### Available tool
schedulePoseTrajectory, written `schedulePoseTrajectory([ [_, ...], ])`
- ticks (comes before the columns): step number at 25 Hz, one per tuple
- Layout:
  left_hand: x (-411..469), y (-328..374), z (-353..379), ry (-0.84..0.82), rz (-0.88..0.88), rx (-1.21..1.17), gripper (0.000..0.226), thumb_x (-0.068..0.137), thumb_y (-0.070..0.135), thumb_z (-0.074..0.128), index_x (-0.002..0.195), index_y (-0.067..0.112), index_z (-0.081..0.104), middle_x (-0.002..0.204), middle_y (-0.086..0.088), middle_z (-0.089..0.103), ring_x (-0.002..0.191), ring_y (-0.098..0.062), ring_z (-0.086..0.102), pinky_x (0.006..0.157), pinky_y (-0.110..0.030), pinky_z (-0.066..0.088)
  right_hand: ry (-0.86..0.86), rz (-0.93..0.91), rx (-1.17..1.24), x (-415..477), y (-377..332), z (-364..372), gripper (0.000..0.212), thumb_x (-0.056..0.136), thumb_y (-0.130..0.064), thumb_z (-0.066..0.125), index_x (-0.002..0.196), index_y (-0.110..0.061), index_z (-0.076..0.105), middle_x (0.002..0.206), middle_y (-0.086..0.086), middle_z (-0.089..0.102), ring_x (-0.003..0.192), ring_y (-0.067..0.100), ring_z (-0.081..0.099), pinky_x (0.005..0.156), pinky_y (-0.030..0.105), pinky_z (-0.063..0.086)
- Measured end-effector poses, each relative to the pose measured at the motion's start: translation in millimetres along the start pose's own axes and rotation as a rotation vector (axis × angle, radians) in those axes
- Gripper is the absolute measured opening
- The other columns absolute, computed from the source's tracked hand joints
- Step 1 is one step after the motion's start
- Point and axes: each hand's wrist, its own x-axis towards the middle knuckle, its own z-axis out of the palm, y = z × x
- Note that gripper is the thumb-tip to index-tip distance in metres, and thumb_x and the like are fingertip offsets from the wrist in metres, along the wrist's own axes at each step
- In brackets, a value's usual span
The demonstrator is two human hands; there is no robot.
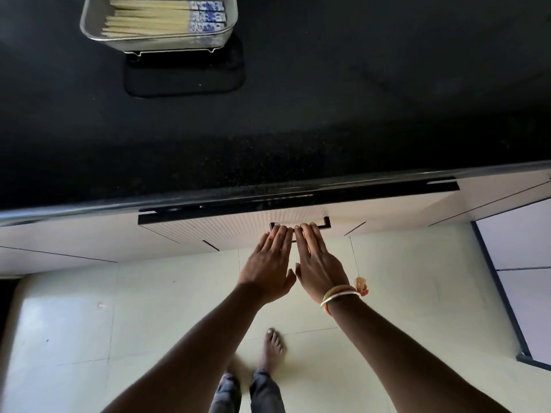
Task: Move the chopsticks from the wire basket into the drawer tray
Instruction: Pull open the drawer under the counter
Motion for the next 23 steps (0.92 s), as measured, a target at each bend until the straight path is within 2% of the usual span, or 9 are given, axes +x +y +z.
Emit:
schedulePoseTrajectory([
  [2,-18.6,5.8,8.8,-0.018,0.025,-0.001,0.082,0.096,0.035,0.049,0.163,0.002,0.013,0.170,-0.020,0.014,0.158,-0.032,0.005,0.130,-0.045,0.011,-0.017,-0.006,-0.003,-23.1,-1.9,6.6,0.086,0.084,-0.013,0.065,0.156,-0.008,0.019,0.166,0.013,0.016,0.154,0.028,0.010,0.072,0.025,0.060],
  [4,-43.9,11.1,20.0,-0.051,0.058,-0.011,0.088,0.089,0.028,0.054,0.163,0.003,0.012,0.171,-0.019,0.010,0.158,-0.032,0.004,0.129,-0.046,0.015,-0.042,-0.015,0.000,-53.0,-2.1,15.8,0.091,0.083,-0.016,0.062,0.158,-0.009,0.011,0.167,0.012,0.006,0.155,0.028,0.001,0.083,0.026,0.058],
  [6,-70.4,18.6,31.8,-0.109,0.095,-0.021,0.095,0.084,0.023,0.055,0.163,0.005,0.005,0.172,-0.017,0.000,0.159,-0.032,-0.002,0.129,-0.044,0.007,-0.089,-0.036,-0.008,-85.4,-4.1,25.1,0.095,0.085,-0.022,0.061,0.158,-0.008,0.003,0.167,0.013,-0.003,0.154,0.030,-0.004,0.103,0.034,0.049],
  [8,-95.3,30.0,41.5,-0.160,0.109,-0.010,0.100,0.083,0.023,0.058,0.164,0.006,0.001,0.172,-0.015,-0.005,0.159,-0.032,-0.003,0.127,-0.043,0.003,-0.125,-0.035,-0.001,-115.8,-6.8,34.4,0.097,0.085,-0.026,0.062,0.158,-0.008,0.001,0.167,0.014,-0.005,0.154,0.033,-0.003,0.111,0.042,0.043],
  [12,-135.0,53.6,55.5,-0.223,0.121,0.028,0.106,0.079,0.026,0.066,0.164,0.007,0.005,0.173,-0.013,0.003,0.159,-0.030,0.006,0.126,-0.043,0.008,-0.192,0.002,0.053,-165.4,-12.1,43.2,0.106,0.080,-0.026,0.067,0.158,-0.012,-0.004,0.167,0.013,0.002,0.154,0.033,0.004,0.107,0.047,0.046],
  [15,-158.2,66.3,58.0,-0.277,0.125,-0.024,0.109,0.074,0.028,0.069,0.164,0.008,0.011,0.172,-0.012,0.013,0.157,-0.029,0.021,0.125,-0.045,0.022,-0.253,0.018,0.082,-195.1,-14.4,43.7,0.108,0.077,-0.027,0.068,0.158,-0.012,-0.003,0.167,0.013,0.008,0.154,0.032,0.007,0.106,0.048,0.047],
  [17,-171.9,73.3,59.6,-0.307,0.163,-0.011,0.108,0.075,0.032,0.066,0.164,0.007,0.008,0.172,-0.012,0.013,0.157,-0.029,0.022,0.124,-0.047,0.027,-0.282,0.028,0.095,-210.2,-17.7,39.3,0.105,0.076,-0.027,0.067,0.158,-0.012,0.004,0.166,0.014,0.014,0.153,0.033,0.011,0.104,0.049,0.048],
  [20,-190.4,81.6,64.4,-0.259,0.212,0.016,0.102,0.082,0.038,0.056,0.164,0.007,0.003,0.173,-0.012,0.009,0.159,-0.029,0.016,0.126,-0.049,0.022,-0.342,0.030,0.101,-233.6,-20.9,38.1,0.097,0.071,-0.025,0.068,0.155,-0.009,0.021,0.161,0.016,0.028,0.149,0.034,0.025,0.099,0.048,0.053],
  [23,-205.2,90.3,62.9,-0.298,0.212,0.032,0.093,0.082,0.042,0.050,0.162,0.007,0.019,0.170,-0.012,0.025,0.154,-0.027,0.031,0.122,-0.046,0.029,-0.415,0.038,0.095,-247.9,-19.9,40.2,0.098,0.065,-0.028,0.074,0.151,-0.008,0.030,0.156,0.016,0.035,0.143,0.034,0.037,0.090,0.046,0.058],
])
